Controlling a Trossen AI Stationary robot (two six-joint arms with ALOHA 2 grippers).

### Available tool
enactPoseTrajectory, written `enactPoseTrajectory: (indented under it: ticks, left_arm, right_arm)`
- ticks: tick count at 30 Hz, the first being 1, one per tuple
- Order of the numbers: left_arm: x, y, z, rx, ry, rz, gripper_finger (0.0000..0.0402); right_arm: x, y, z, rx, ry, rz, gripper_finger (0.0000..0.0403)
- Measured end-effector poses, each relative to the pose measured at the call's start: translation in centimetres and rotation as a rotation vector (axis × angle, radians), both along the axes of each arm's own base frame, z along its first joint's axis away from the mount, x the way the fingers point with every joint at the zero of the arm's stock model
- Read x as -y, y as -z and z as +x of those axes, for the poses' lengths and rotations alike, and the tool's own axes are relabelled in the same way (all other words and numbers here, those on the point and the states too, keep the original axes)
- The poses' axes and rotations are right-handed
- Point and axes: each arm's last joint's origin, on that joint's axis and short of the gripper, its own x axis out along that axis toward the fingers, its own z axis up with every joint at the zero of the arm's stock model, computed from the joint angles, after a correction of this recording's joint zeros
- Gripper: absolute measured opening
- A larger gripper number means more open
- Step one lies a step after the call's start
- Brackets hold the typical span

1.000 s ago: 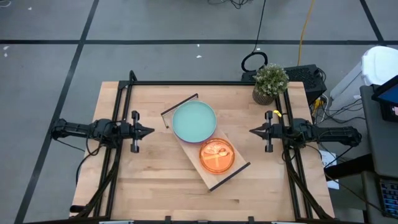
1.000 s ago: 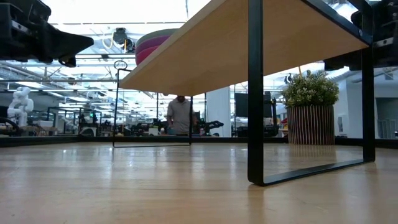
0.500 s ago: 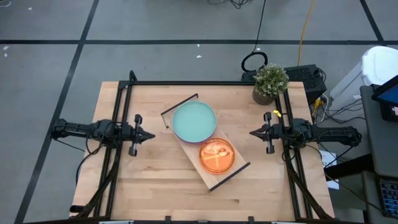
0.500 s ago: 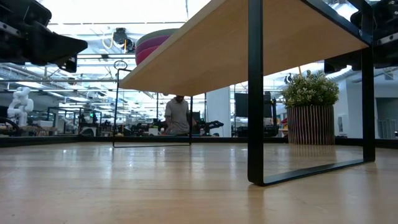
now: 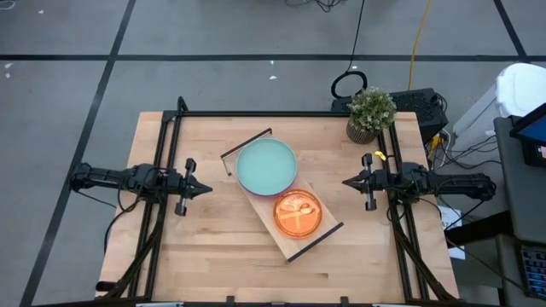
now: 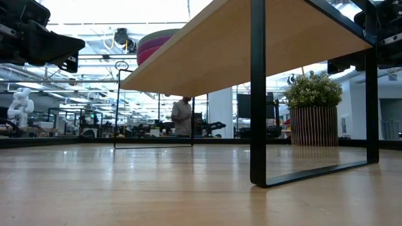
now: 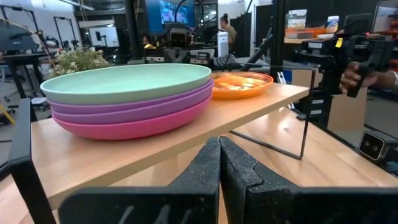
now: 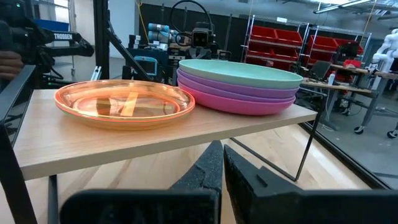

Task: Place and stack plates onto a shelf
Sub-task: Return to Home Position

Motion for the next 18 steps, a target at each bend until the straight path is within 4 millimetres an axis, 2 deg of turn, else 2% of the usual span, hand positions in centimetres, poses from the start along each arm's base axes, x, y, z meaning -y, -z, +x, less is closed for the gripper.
enactPoseTrajectory:
  ticks: [11, 18]
  left_arm:
    - [0.04, 0.0, -0.01, -0.006, 0.007, -0.042, 0.0005]
    - [-0.09, -0.24, 0.01, 0.027, -0.025, -0.002, 0.0008]
  right_arm:
    - [0.0, 0.0, 0.0, 0.0, 0.0, 0.0, 0.0]
    - [0.0, -0.01, 0.0, 0.001, 0.001, 0.0, 0.0]
